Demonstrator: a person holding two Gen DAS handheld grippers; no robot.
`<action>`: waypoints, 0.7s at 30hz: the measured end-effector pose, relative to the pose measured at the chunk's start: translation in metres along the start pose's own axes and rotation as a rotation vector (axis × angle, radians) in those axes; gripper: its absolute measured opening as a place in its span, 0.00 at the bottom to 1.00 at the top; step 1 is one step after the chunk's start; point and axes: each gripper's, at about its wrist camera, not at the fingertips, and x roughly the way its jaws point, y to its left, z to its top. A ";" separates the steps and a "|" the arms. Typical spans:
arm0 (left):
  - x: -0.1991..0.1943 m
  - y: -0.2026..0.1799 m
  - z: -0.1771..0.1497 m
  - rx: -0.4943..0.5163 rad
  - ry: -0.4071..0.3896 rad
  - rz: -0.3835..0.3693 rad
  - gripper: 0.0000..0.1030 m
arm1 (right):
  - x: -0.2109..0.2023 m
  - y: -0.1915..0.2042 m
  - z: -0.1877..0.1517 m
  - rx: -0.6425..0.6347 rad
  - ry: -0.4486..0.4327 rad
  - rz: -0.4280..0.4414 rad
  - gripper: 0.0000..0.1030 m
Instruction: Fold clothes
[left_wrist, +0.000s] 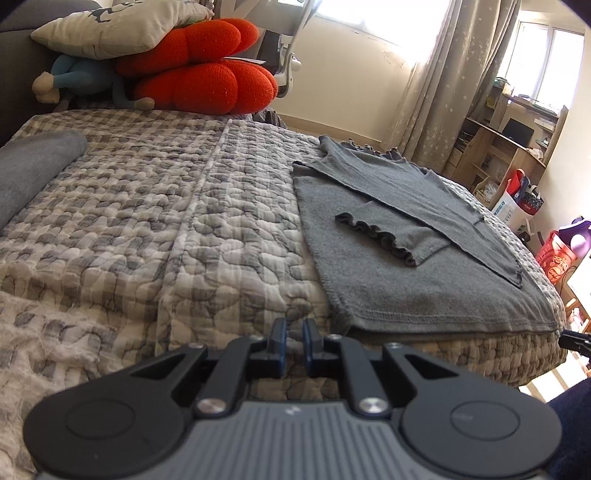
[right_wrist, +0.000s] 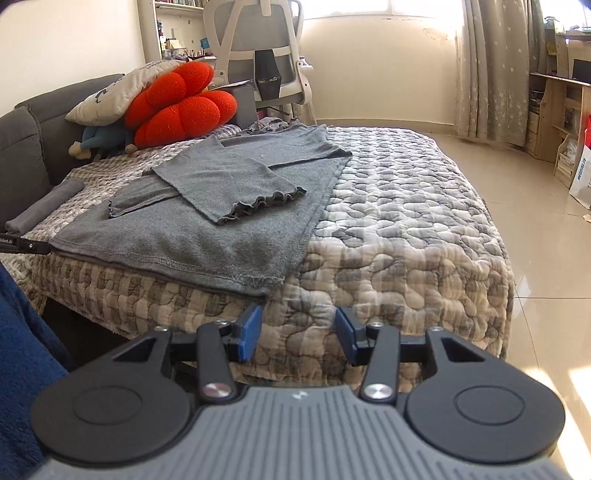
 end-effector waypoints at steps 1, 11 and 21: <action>-0.001 -0.002 0.000 0.002 0.000 0.000 0.10 | -0.001 0.001 0.000 -0.002 -0.004 -0.001 0.46; 0.002 -0.011 0.008 -0.037 -0.031 -0.047 0.13 | 0.007 -0.022 0.009 0.223 -0.057 0.148 0.45; 0.020 -0.022 0.008 -0.048 -0.028 -0.079 0.32 | 0.016 -0.022 0.005 0.284 -0.084 0.154 0.32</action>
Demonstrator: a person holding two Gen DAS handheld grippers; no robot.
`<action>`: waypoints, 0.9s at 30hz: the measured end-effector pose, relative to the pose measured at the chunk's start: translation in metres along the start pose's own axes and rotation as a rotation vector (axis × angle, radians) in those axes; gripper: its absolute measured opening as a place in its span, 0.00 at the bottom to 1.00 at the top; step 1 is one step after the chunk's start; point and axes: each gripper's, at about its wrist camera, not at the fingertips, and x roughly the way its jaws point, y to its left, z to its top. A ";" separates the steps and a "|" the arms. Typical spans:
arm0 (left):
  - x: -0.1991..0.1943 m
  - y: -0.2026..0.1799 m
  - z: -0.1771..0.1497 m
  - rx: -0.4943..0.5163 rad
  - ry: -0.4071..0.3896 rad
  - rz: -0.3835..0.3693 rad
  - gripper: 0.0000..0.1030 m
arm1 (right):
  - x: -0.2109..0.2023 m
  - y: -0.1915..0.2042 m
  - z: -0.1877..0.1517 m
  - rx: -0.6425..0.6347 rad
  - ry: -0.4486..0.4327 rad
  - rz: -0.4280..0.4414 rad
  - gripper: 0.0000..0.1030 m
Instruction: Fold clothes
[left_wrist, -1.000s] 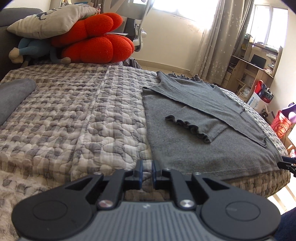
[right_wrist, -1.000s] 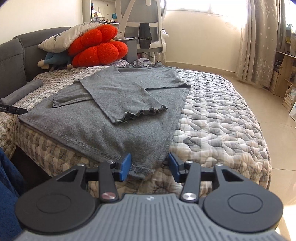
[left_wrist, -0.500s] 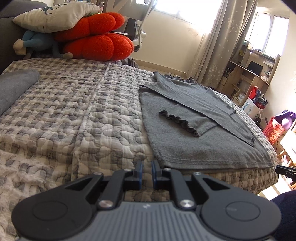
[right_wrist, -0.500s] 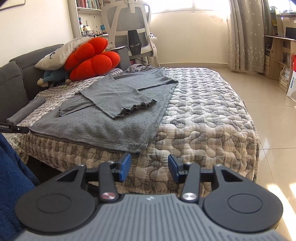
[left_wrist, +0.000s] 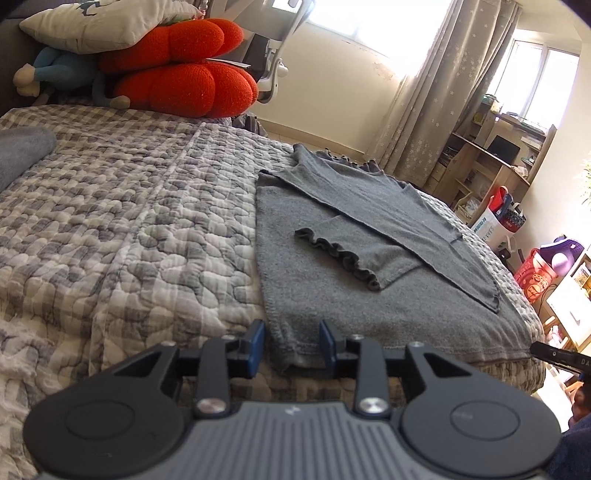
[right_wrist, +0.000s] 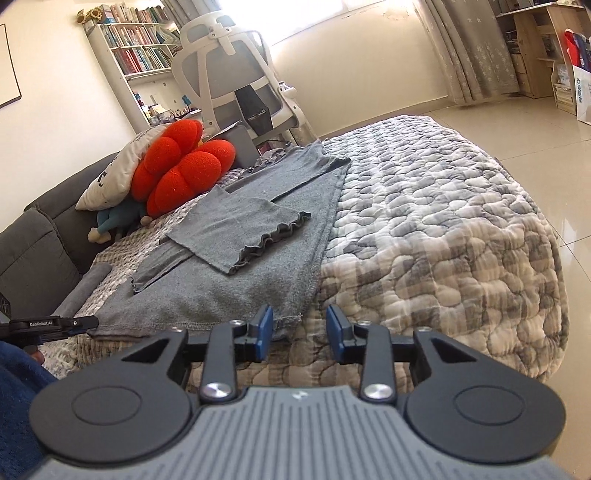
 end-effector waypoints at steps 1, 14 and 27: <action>0.001 0.000 0.000 -0.005 0.001 0.000 0.32 | 0.003 0.002 0.000 -0.002 0.000 -0.004 0.29; -0.013 -0.001 0.017 -0.033 -0.049 0.050 0.06 | -0.014 0.019 0.016 -0.026 -0.104 -0.023 0.08; 0.019 -0.018 0.102 -0.040 -0.154 0.117 0.05 | 0.042 0.015 0.097 -0.042 -0.196 -0.060 0.08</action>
